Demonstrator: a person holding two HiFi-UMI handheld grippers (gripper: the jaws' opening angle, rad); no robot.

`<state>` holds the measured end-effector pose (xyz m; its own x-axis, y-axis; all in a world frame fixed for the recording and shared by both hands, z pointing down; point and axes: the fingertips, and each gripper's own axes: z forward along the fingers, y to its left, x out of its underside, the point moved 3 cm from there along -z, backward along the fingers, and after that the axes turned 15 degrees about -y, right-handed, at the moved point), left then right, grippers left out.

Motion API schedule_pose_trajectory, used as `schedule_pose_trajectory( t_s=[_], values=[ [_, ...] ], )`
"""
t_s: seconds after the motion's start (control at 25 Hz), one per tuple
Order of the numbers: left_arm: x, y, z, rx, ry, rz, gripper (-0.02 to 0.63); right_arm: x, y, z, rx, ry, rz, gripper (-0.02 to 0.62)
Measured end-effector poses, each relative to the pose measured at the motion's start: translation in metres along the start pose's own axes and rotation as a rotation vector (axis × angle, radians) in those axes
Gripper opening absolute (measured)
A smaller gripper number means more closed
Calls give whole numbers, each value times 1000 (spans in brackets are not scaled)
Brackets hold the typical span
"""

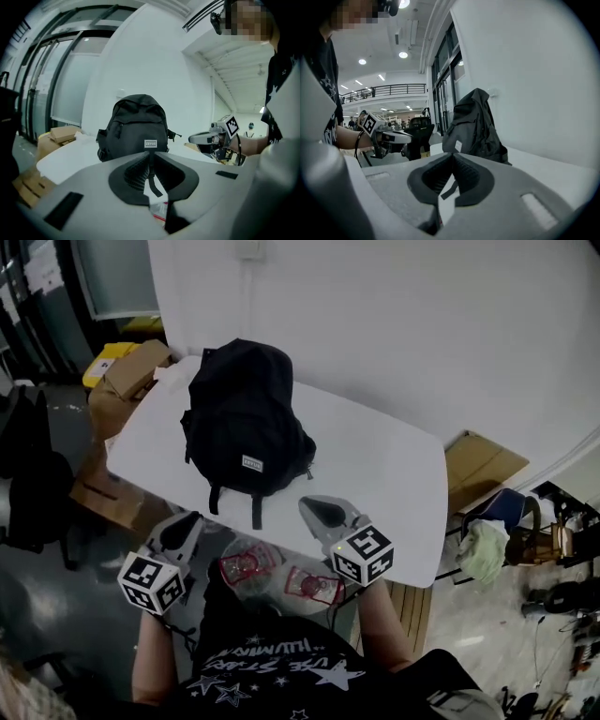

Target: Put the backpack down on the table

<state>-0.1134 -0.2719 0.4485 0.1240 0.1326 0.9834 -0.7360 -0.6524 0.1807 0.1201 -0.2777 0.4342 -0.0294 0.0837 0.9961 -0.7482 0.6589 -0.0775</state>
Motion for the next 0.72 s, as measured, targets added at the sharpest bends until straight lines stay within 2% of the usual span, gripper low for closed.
schedule_pose_trajectory(
  t_s=[0.08, 0.24, 0.4, 0.52, 0.72],
  values=[
    [2, -7, -16, -36, -8, -33, 6, 7, 8, -1, -42, 20, 2, 3],
    [9, -20, -46, -81, 31, -42, 6, 12, 27, -1, -98, 30, 17, 3],
    [9, -27, -71, -142, 14, -44, 6, 20, 45, 3, -151, 42, 41, 3],
    [16, -29, -85, -170, 28, -35, 6, 31, 56, 4, -167, 50, 63, 3],
    [26, -38, -106, -172, 39, -9, 6, 42, 74, 4, -173, 71, 74, 3]
  ],
)
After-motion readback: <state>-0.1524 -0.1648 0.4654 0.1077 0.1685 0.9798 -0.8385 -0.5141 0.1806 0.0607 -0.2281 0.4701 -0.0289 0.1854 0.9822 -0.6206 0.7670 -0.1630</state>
